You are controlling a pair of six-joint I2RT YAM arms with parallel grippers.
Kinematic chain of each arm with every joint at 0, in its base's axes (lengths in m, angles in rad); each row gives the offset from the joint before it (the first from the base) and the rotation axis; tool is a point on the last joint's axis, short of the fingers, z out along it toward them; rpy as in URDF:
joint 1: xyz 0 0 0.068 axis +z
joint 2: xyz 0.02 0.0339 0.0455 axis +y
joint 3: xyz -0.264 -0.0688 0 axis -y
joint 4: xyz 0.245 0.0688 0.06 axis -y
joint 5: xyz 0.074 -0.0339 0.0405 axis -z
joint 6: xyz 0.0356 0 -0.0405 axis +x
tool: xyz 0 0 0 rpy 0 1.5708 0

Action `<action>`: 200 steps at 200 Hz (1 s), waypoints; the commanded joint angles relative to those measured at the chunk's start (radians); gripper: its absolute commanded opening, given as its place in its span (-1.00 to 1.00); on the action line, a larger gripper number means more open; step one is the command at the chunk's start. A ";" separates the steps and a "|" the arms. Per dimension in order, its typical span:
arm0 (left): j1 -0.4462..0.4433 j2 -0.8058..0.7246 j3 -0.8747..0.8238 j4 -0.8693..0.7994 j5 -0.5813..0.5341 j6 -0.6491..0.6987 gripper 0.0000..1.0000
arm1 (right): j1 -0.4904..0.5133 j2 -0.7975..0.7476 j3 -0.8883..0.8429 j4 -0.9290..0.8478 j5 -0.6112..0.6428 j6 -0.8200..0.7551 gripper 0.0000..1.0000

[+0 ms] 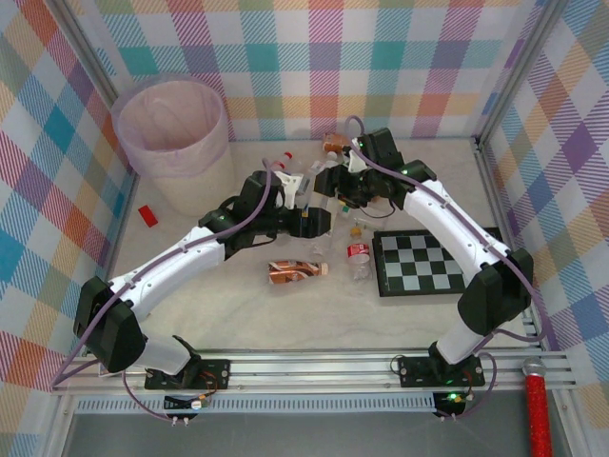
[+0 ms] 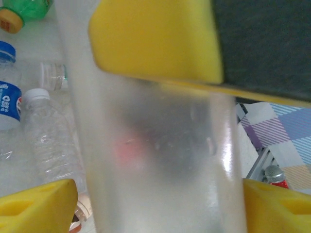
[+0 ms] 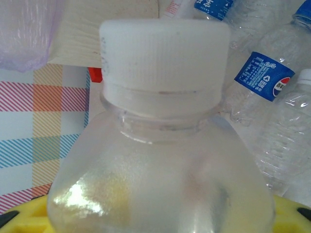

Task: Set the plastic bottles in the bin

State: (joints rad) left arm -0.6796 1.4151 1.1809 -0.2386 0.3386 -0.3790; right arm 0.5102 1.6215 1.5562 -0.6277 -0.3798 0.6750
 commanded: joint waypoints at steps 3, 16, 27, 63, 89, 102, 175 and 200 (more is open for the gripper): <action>-0.006 0.008 0.016 0.048 0.023 -0.012 0.44 | 0.005 -0.037 -0.013 0.022 -0.018 0.014 -0.08; -0.006 0.012 0.016 0.048 0.027 -0.017 0.29 | 0.005 -0.036 -0.012 0.022 -0.011 0.015 0.00; -0.005 0.012 0.016 0.048 0.029 -0.021 0.18 | 0.003 -0.035 -0.010 0.018 -0.004 0.020 0.09; -0.004 0.013 0.016 0.048 0.018 -0.024 0.13 | 0.000 -0.034 -0.002 -0.002 0.000 0.023 0.33; -0.004 0.020 0.016 0.048 0.015 -0.026 0.10 | -0.012 -0.051 0.007 -0.014 0.011 0.028 0.56; -0.002 0.022 0.014 0.048 0.012 -0.025 0.08 | -0.029 -0.068 0.012 -0.031 0.019 0.028 0.64; 0.080 0.038 0.180 -0.135 0.026 0.085 0.00 | -0.127 -0.240 -0.024 -0.222 0.162 -0.080 0.98; 0.153 0.042 0.314 -0.227 0.023 0.155 -0.03 | -0.148 -0.301 -0.112 -0.278 0.234 -0.115 0.99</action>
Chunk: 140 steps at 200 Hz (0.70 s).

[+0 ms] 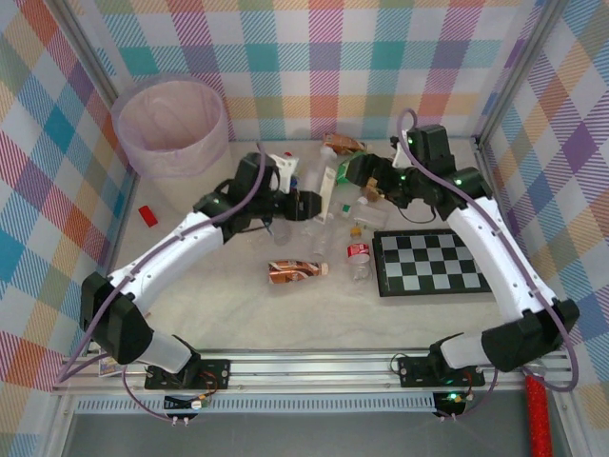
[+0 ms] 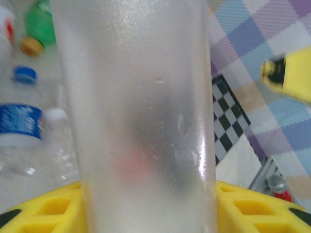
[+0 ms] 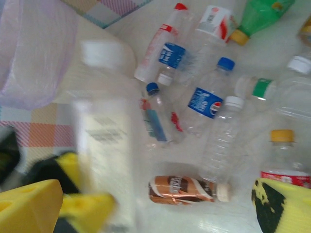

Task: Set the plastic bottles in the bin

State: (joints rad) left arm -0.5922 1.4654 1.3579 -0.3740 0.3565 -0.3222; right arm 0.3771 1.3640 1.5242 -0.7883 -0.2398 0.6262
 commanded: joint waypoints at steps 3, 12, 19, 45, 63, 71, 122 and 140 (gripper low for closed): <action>0.077 -0.008 0.158 -0.102 0.004 0.107 -0.03 | -0.015 -0.050 -0.092 -0.121 0.095 -0.070 0.99; 0.107 -0.006 0.205 -0.128 -0.005 0.130 -0.03 | -0.018 -0.066 -0.130 -0.128 0.102 -0.084 0.99; 0.134 -0.008 0.237 -0.143 -0.015 0.145 -0.03 | -0.019 -0.076 -0.162 -0.130 0.101 -0.092 0.99; 0.286 -0.037 0.336 -0.185 -0.031 0.180 -0.06 | -0.019 -0.105 -0.269 -0.113 0.051 -0.106 0.99; 0.415 -0.065 0.353 -0.136 -0.011 0.153 -0.19 | -0.017 -0.121 -0.339 -0.072 -0.014 -0.105 0.99; 0.461 -0.068 0.365 -0.122 -0.013 0.141 -0.25 | -0.015 -0.127 -0.365 -0.060 -0.032 -0.103 0.99; 0.665 0.081 0.609 -0.268 -0.092 0.159 -0.49 | 0.002 -0.150 -0.458 -0.037 -0.047 -0.069 0.98; 0.709 0.149 0.687 -0.311 -0.133 0.163 -0.56 | 0.006 -0.147 -0.482 -0.026 -0.074 -0.039 0.98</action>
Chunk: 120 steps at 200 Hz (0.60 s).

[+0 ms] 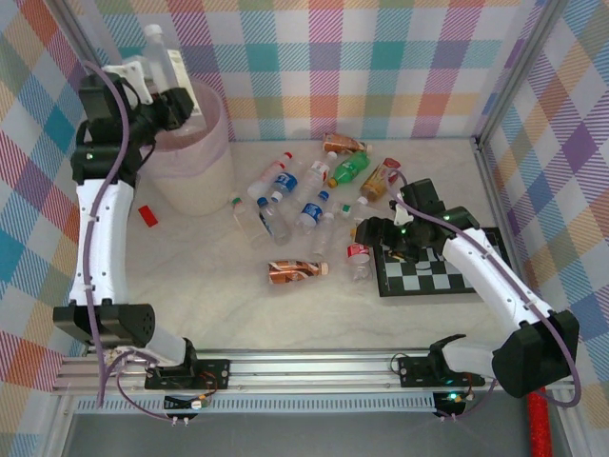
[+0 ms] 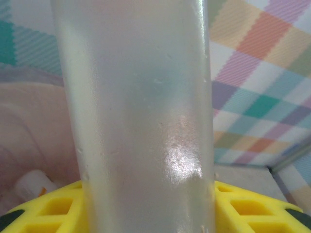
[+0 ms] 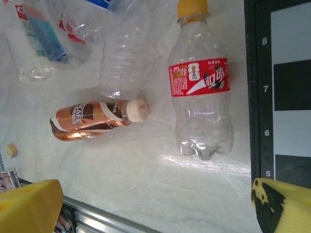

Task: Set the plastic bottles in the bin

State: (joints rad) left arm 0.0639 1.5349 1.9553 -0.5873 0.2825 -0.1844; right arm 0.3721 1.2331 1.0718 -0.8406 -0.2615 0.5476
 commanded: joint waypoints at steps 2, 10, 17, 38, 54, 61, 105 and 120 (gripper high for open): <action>0.055 0.089 0.095 -0.101 -0.062 0.026 -0.57 | 0.012 -0.015 -0.031 0.026 -0.054 0.042 0.98; 0.067 0.125 0.137 -0.123 -0.082 0.031 -0.60 | 0.014 -0.008 -0.034 0.027 -0.069 0.050 0.98; 0.073 0.159 0.174 -0.138 -0.106 0.033 -0.64 | 0.019 -0.002 -0.037 0.032 -0.077 0.054 0.98; 0.078 0.278 0.297 -0.199 -0.132 0.066 -0.76 | 0.040 0.007 -0.038 0.042 -0.076 0.060 0.98; 0.083 0.379 0.440 -0.284 -0.150 0.091 -0.82 | 0.049 0.011 -0.035 0.042 -0.065 0.057 0.98; 0.084 0.420 0.495 -0.315 -0.155 0.098 -0.82 | 0.051 0.012 -0.033 0.041 -0.059 0.057 0.98; 0.084 0.547 0.584 -0.448 -0.149 0.150 -0.82 | 0.053 0.016 -0.031 0.043 -0.029 0.058 0.98; 0.085 0.561 0.552 -0.458 -0.145 0.164 -0.82 | 0.053 0.017 -0.030 0.045 -0.021 0.055 0.98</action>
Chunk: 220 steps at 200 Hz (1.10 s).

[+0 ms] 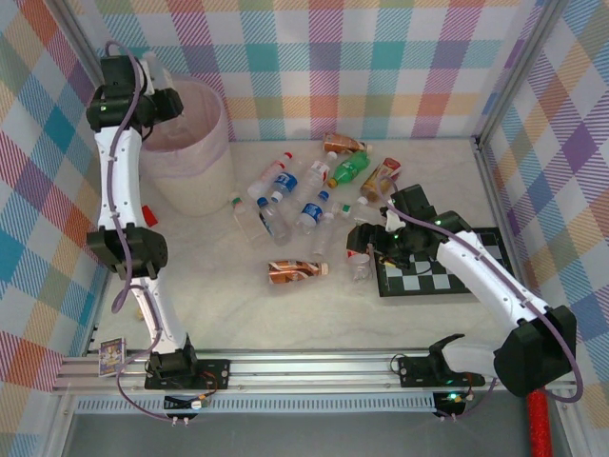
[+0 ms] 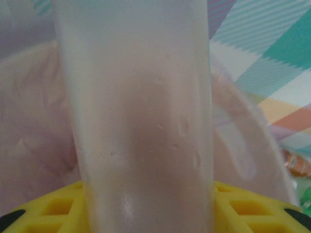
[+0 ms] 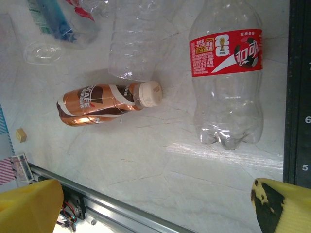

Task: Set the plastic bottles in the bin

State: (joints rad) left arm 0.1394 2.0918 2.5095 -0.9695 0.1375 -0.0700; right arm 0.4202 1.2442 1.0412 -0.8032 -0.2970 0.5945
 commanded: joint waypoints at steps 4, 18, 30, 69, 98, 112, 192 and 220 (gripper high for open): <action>0.009 0.010 -0.006 -0.080 0.003 0.053 -0.82 | 0.005 0.006 0.000 0.007 0.015 0.006 0.98; 0.009 0.029 -0.007 -0.105 0.010 0.063 -0.80 | 0.005 0.006 0.000 0.006 0.023 0.000 0.98; 0.009 0.041 -0.009 -0.124 0.016 0.070 -0.77 | 0.005 0.003 -0.001 0.003 0.036 -0.001 0.98; 0.009 0.030 -0.100 -0.113 0.035 0.076 -0.57 | 0.005 -0.005 -0.019 0.019 0.067 0.007 0.98; 0.009 0.019 -0.133 -0.103 0.036 0.084 0.04 | 0.005 -0.006 -0.015 0.021 0.084 0.003 0.98; 0.009 0.018 -0.135 -0.104 0.040 0.085 0.19 | 0.005 -0.006 -0.012 0.021 0.095 0.003 0.98; 0.008 -0.014 -0.132 -0.099 0.054 0.099 0.68 | 0.005 0.015 -0.003 0.024 0.113 0.005 0.98; 0.007 -0.049 -0.133 -0.092 0.057 0.105 0.80 | 0.003 0.032 0.039 0.016 0.150 0.009 0.98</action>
State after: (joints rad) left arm 0.1390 2.1258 2.3707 -1.0706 0.1749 0.0212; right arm 0.4202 1.2537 1.0389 -0.7864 -0.1886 0.5941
